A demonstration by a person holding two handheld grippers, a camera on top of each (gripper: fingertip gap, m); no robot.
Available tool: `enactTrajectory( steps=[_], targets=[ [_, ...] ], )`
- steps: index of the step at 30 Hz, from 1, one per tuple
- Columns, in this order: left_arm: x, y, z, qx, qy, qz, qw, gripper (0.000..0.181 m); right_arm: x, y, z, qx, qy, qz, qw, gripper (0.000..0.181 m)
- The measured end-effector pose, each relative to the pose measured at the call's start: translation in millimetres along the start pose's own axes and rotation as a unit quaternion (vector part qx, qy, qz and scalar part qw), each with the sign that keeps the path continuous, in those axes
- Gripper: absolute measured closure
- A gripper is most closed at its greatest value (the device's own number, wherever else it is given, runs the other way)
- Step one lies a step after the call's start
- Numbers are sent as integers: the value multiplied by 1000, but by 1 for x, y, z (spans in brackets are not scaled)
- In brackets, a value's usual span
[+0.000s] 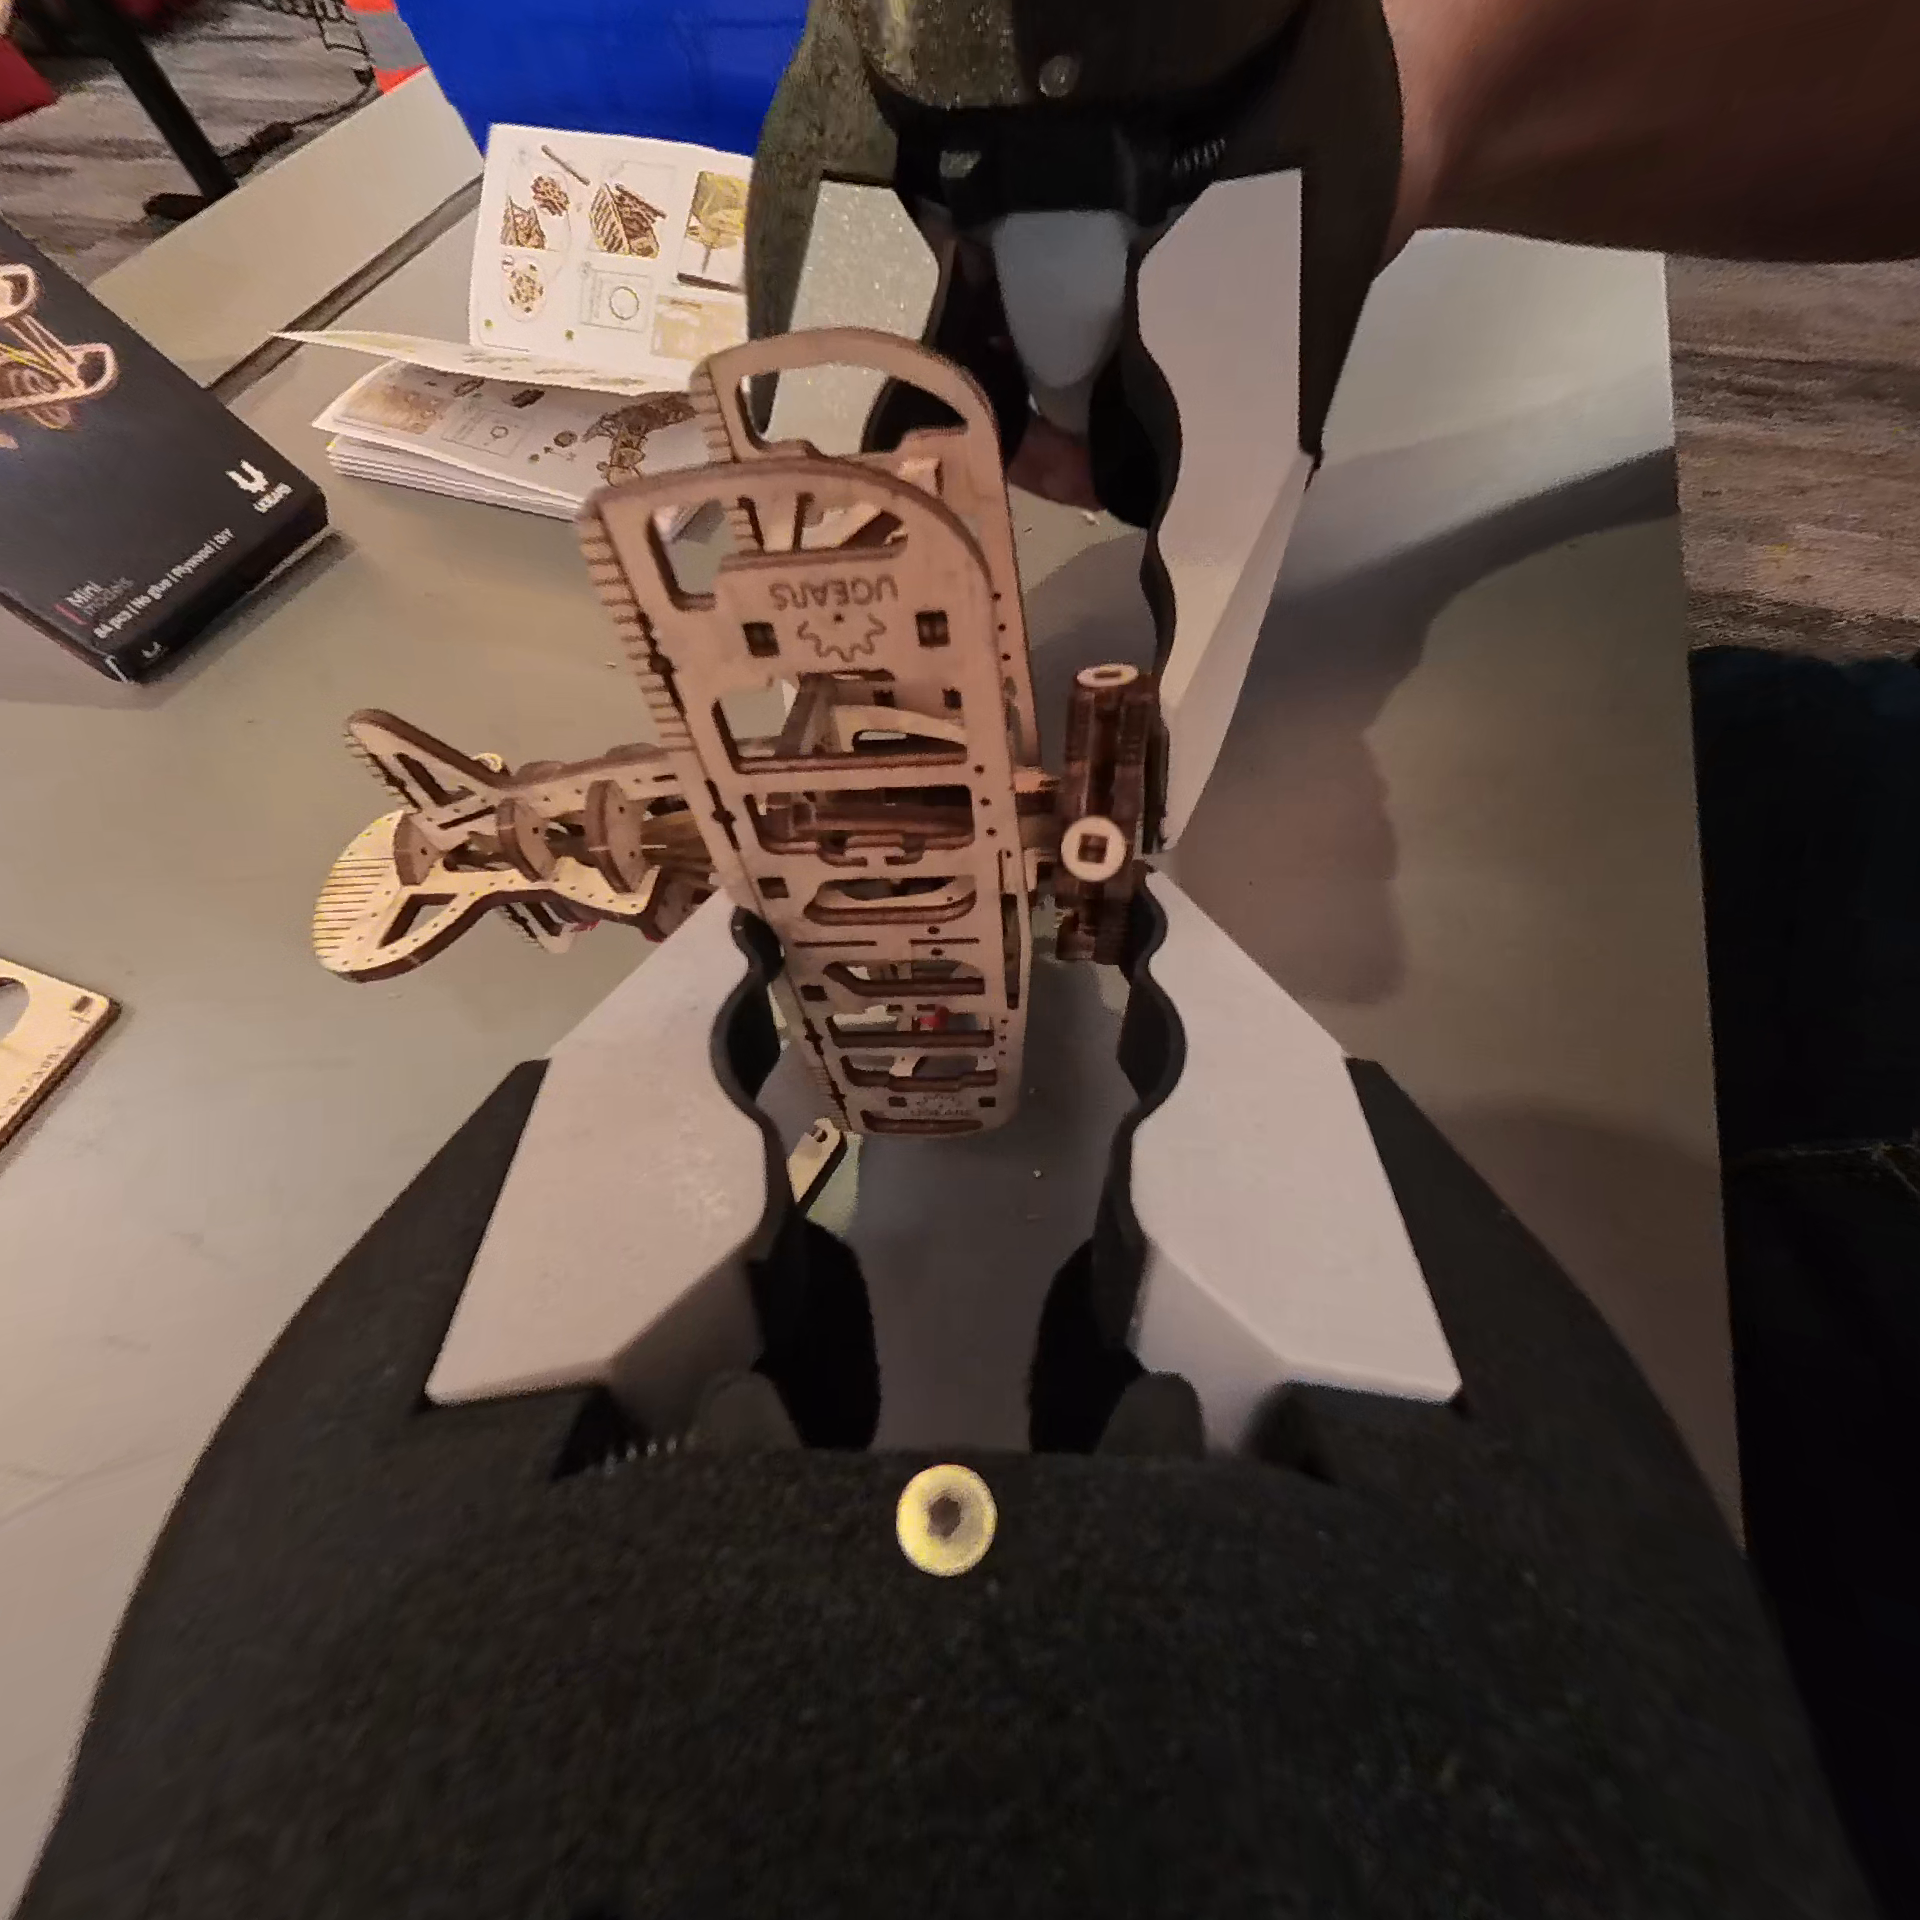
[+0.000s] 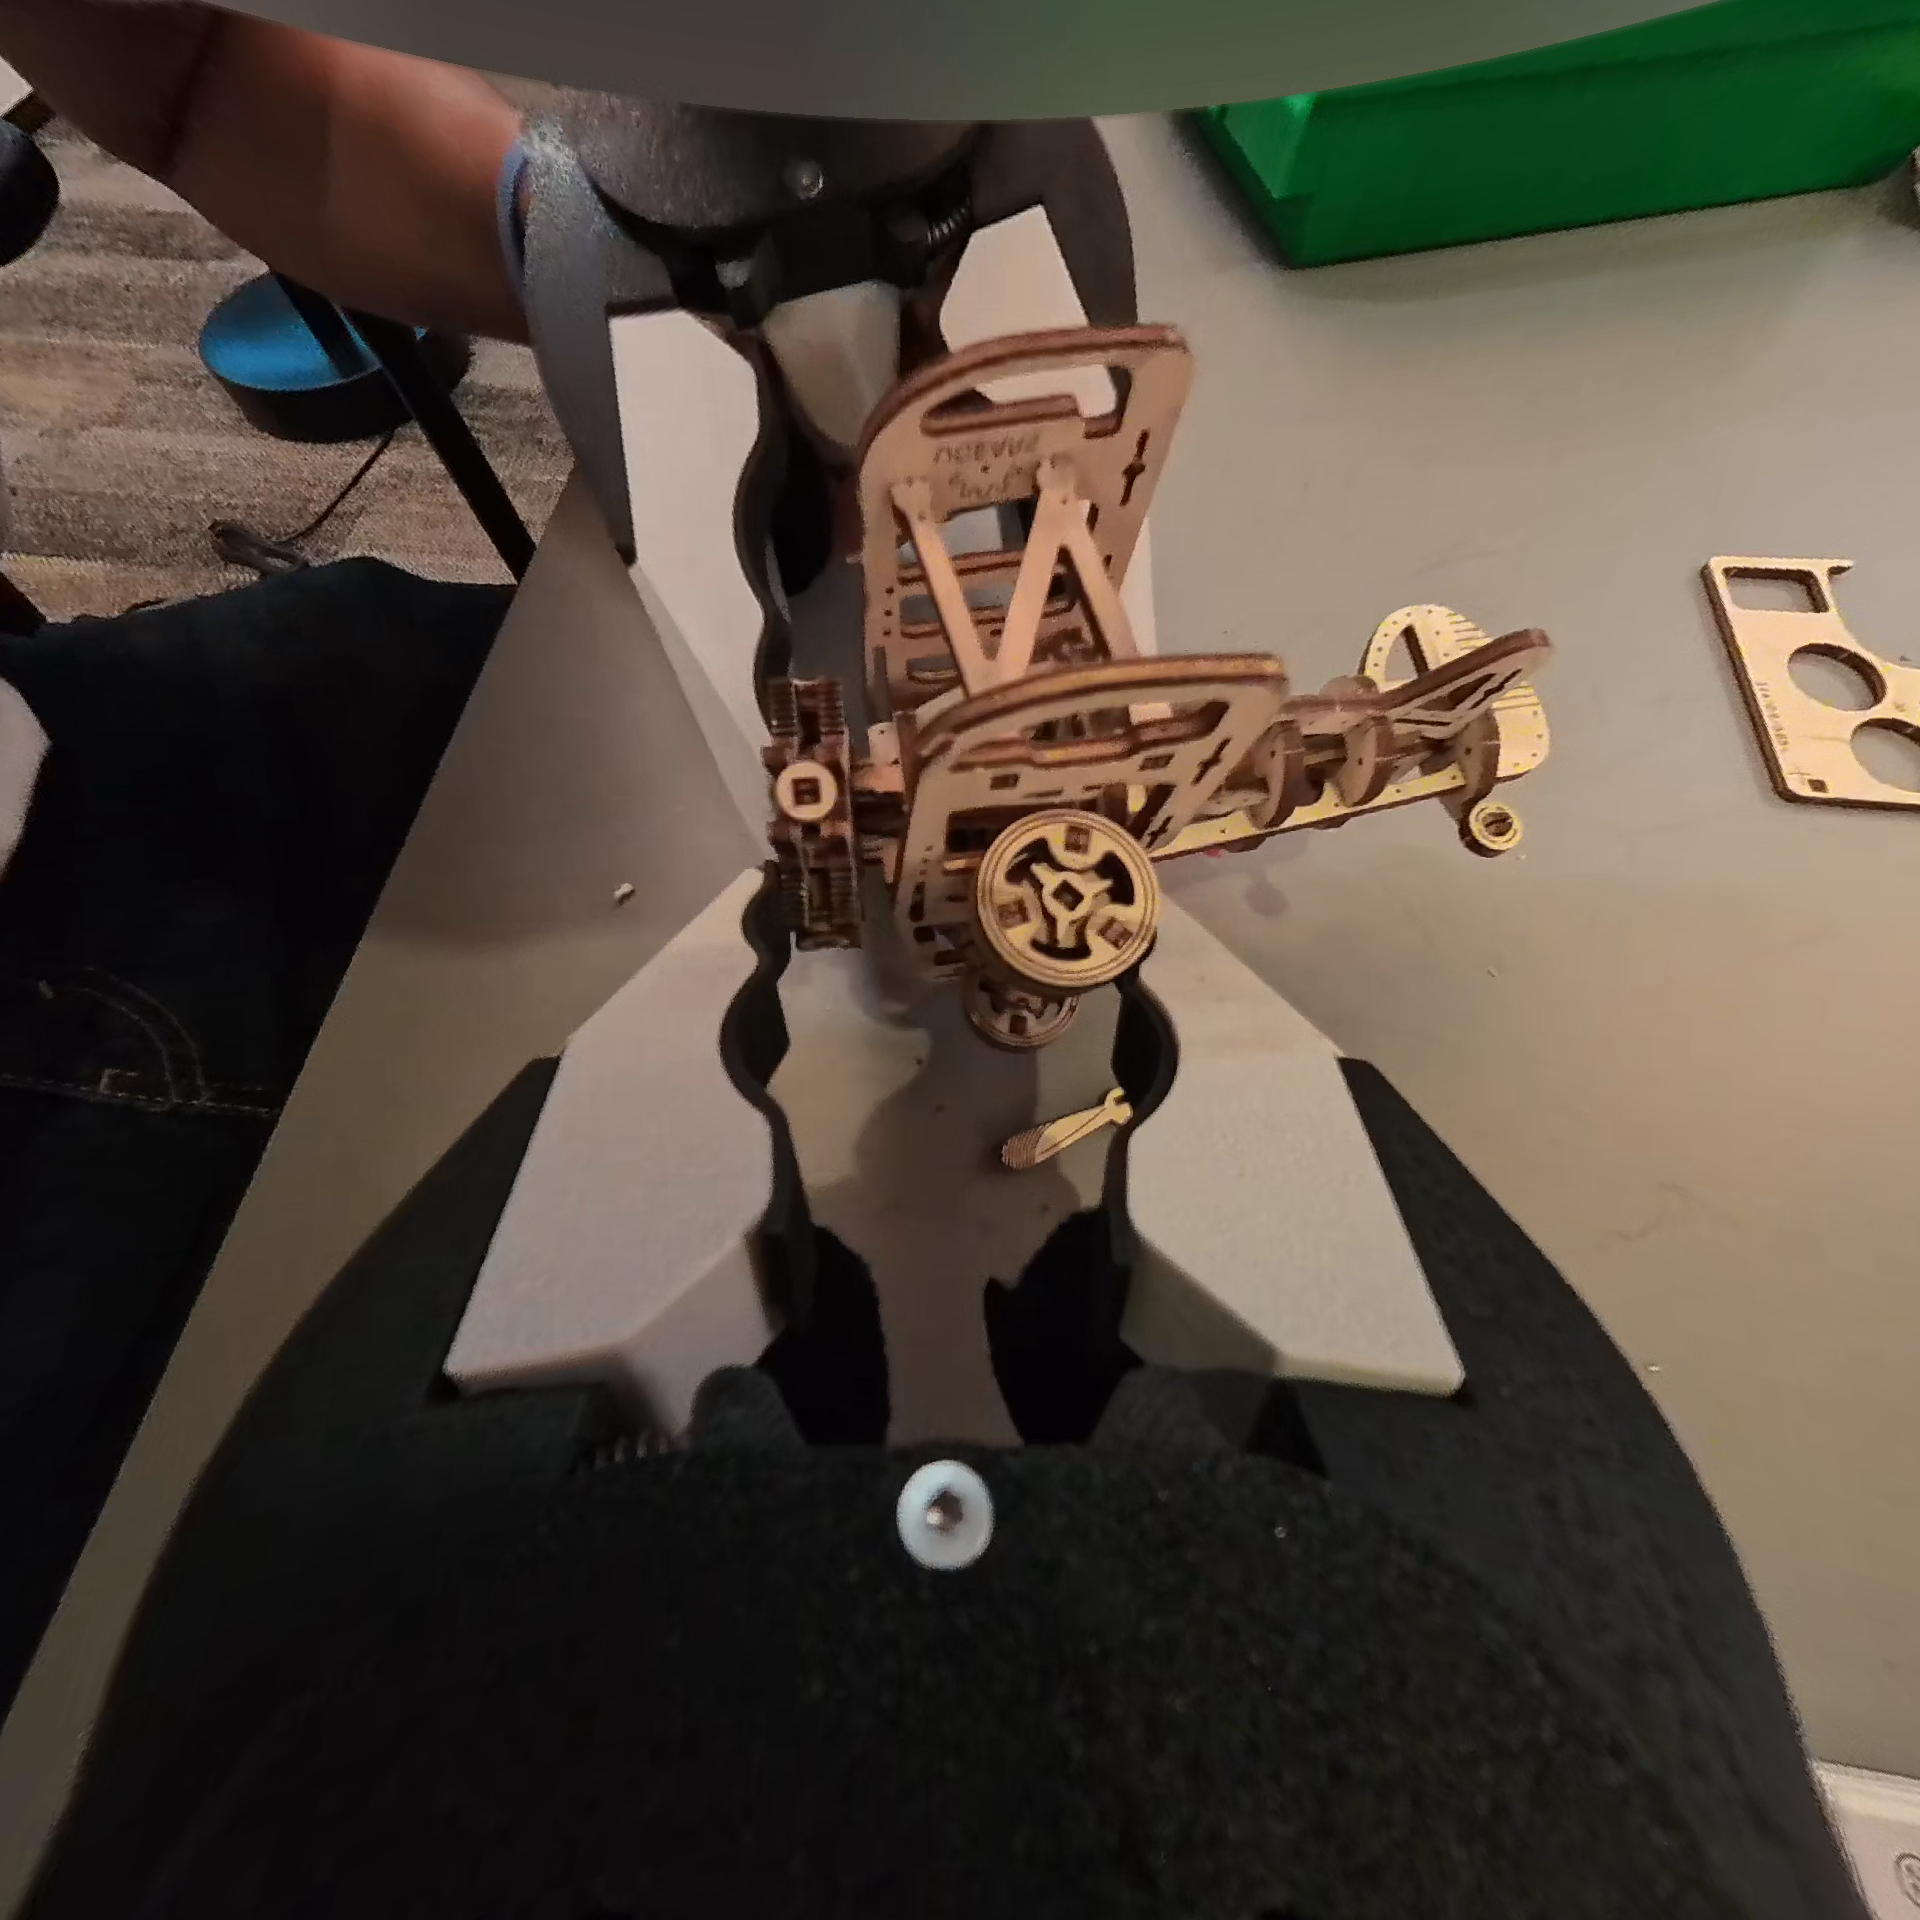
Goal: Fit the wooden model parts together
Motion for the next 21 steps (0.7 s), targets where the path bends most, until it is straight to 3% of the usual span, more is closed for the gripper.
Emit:
enactTrajectory(
  steps=[21],
  targets=[
    [2,-1,1,5,-10,18,1000,117,-1,-2,0,4,5,7,1000,124]
  ],
)
Point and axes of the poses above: each gripper's, where its closed fingertips meet, x out along the fingers, z out of its top, y = z × x across the jaws, the point moved 3 cm from there along -x, back along the fingers, and after that the axes turned 13 degrees about x, right-handed, at the moved point
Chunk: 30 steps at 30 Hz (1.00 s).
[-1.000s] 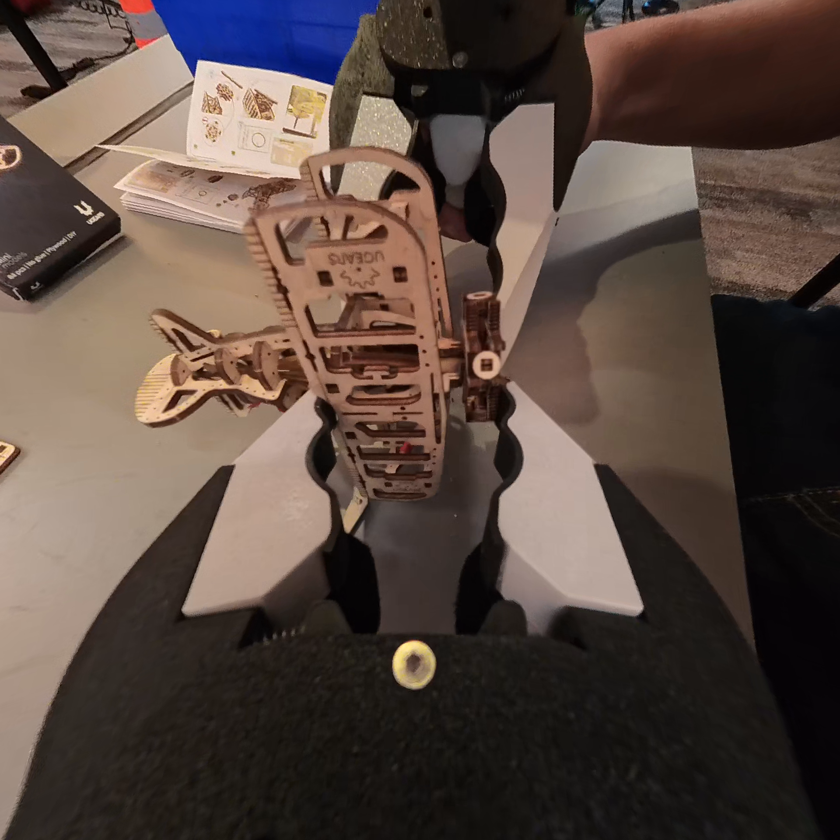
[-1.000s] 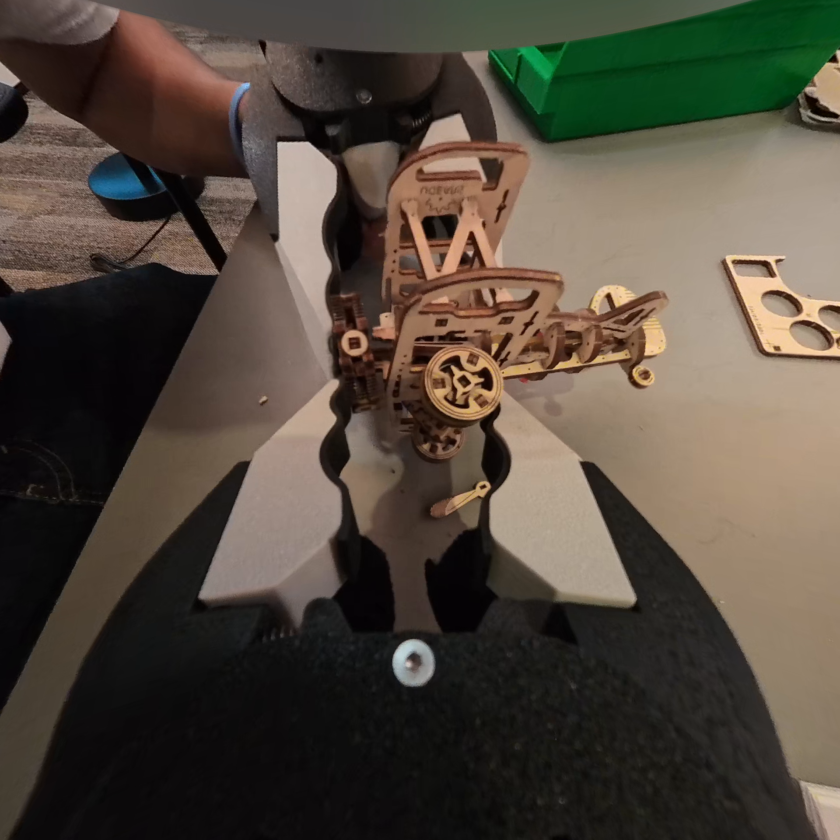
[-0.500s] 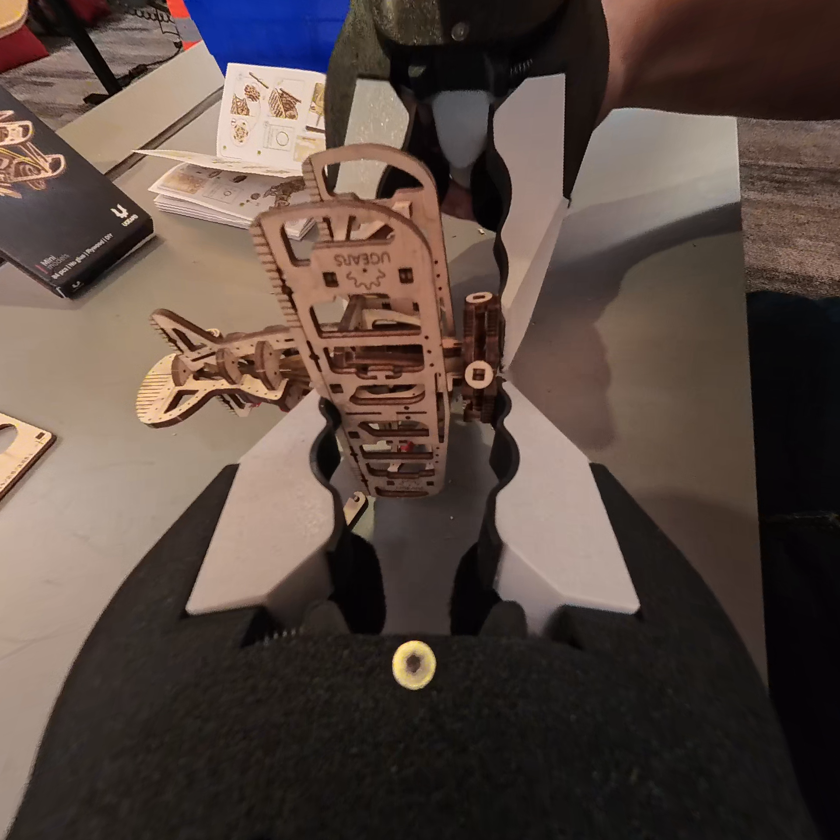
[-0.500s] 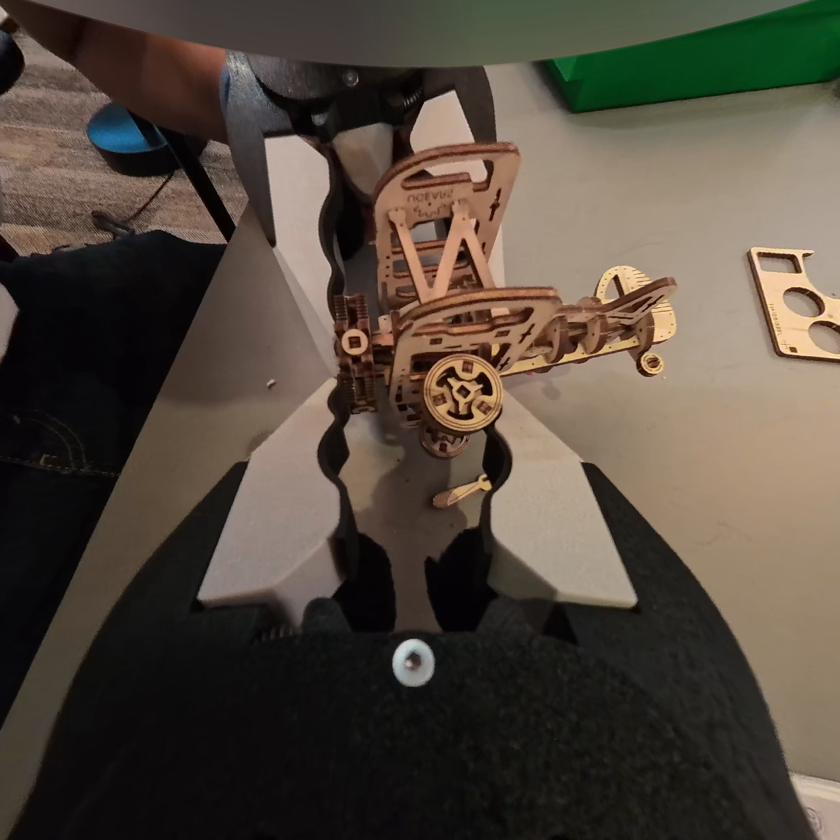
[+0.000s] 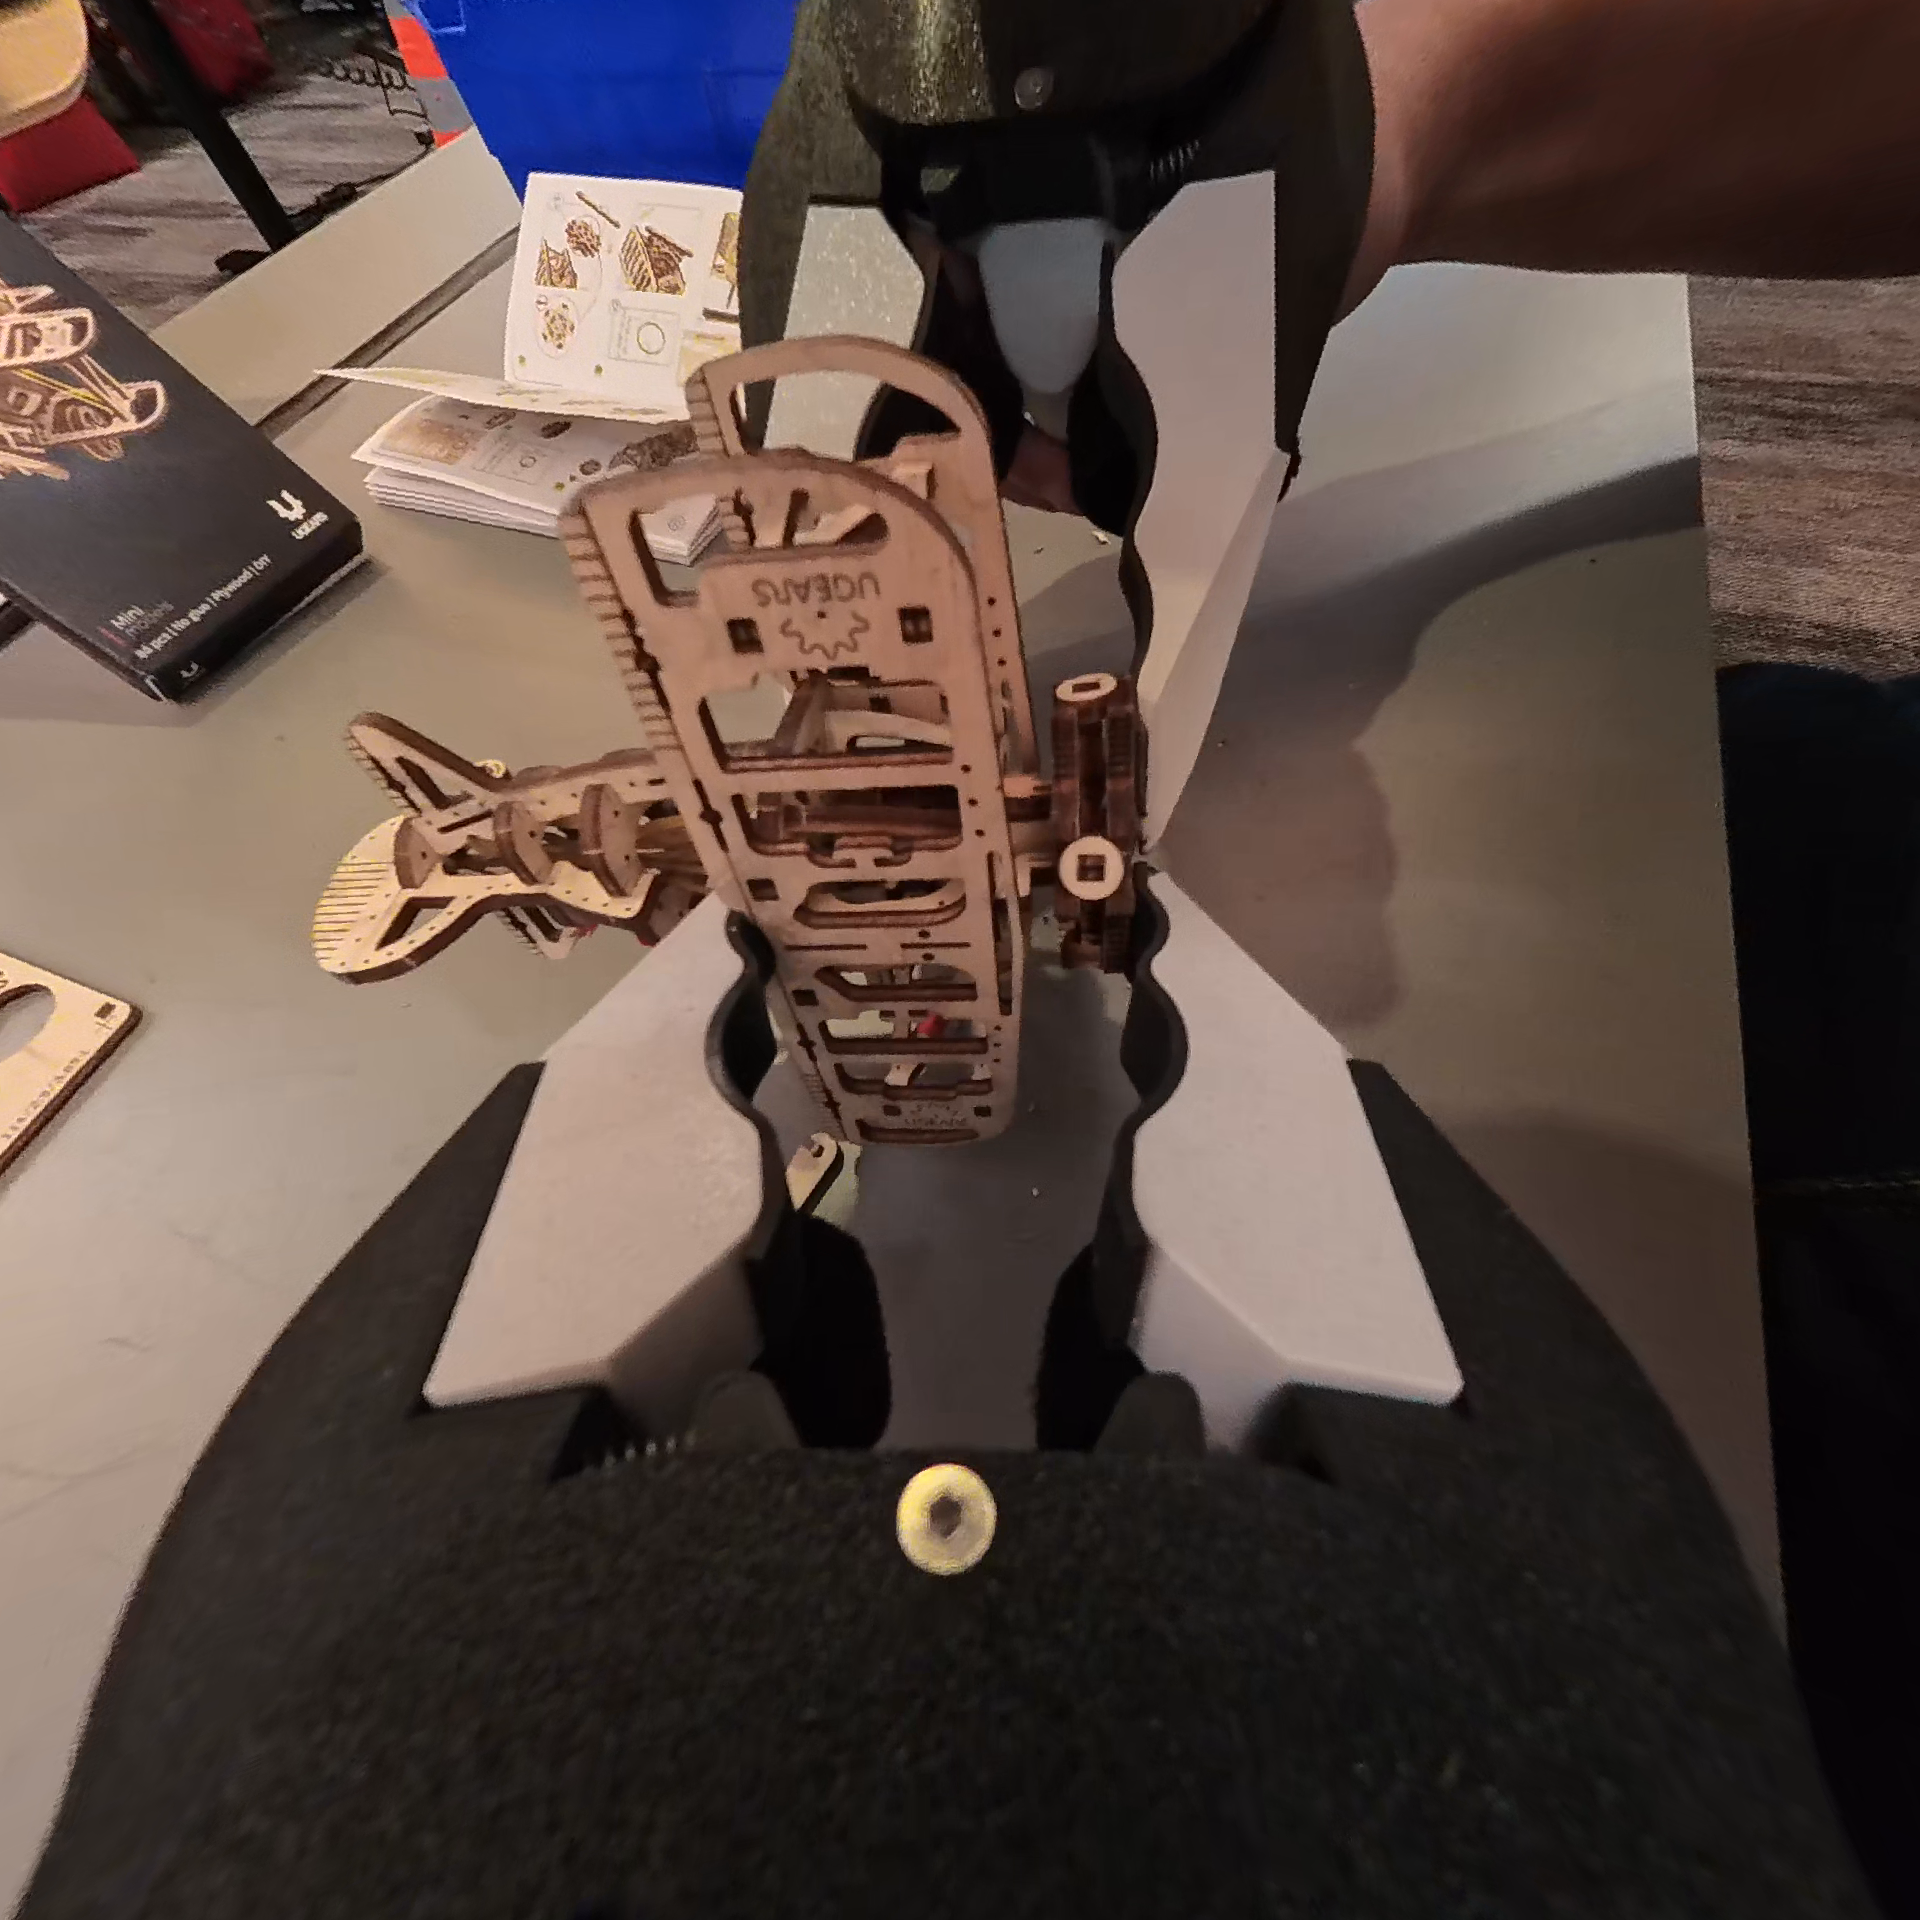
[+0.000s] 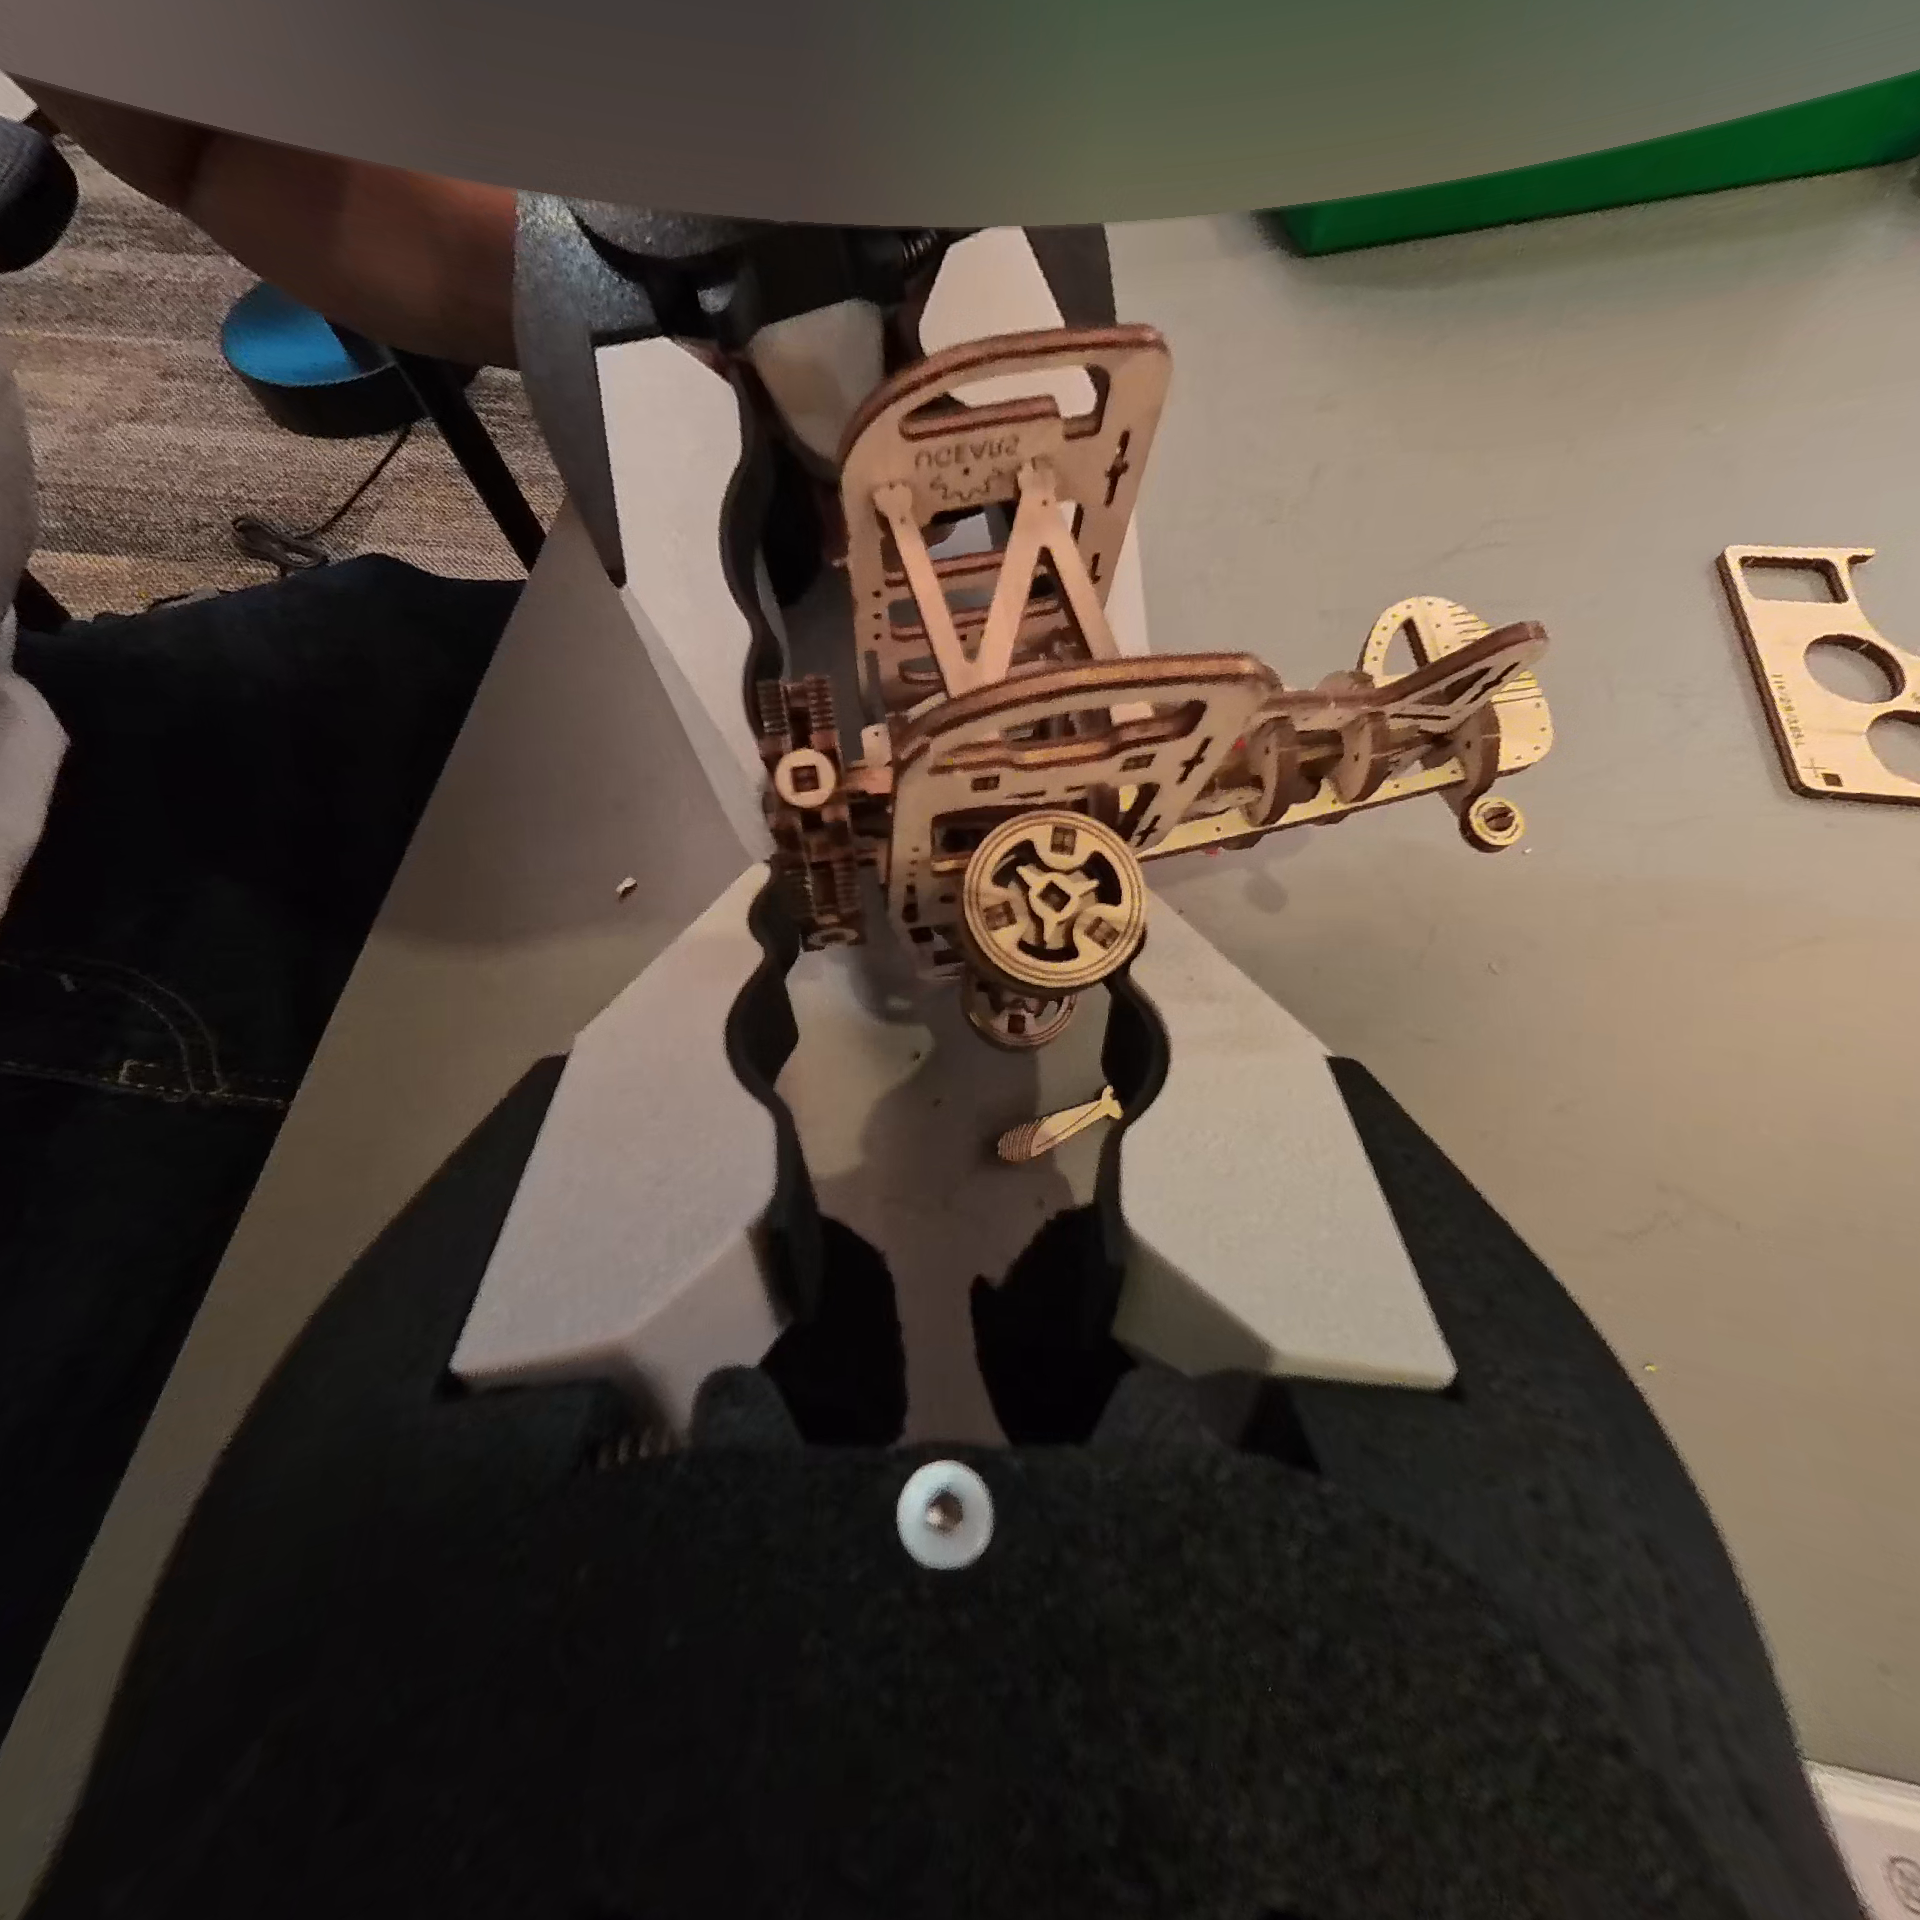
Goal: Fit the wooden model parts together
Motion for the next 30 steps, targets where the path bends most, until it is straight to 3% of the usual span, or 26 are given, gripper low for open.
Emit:
enactTrajectory(
  steps=[9,14,22,30],
  targets=[
    [1,1,0,-13,2,16,1000,118,1,-1,1,20,-24,11,999,122],
    [3,0,1,10,19,21,1000,118,1,0,-1,4,-23,9,1000,113],
    [3,4,3,-28,15,5,999,118,0,-4,7,-1,-42,-29,999,99],
    [4,1,3,-23,21,5,999,118,-1,-3,4,43,-3,-4,999,111]
  ],
)
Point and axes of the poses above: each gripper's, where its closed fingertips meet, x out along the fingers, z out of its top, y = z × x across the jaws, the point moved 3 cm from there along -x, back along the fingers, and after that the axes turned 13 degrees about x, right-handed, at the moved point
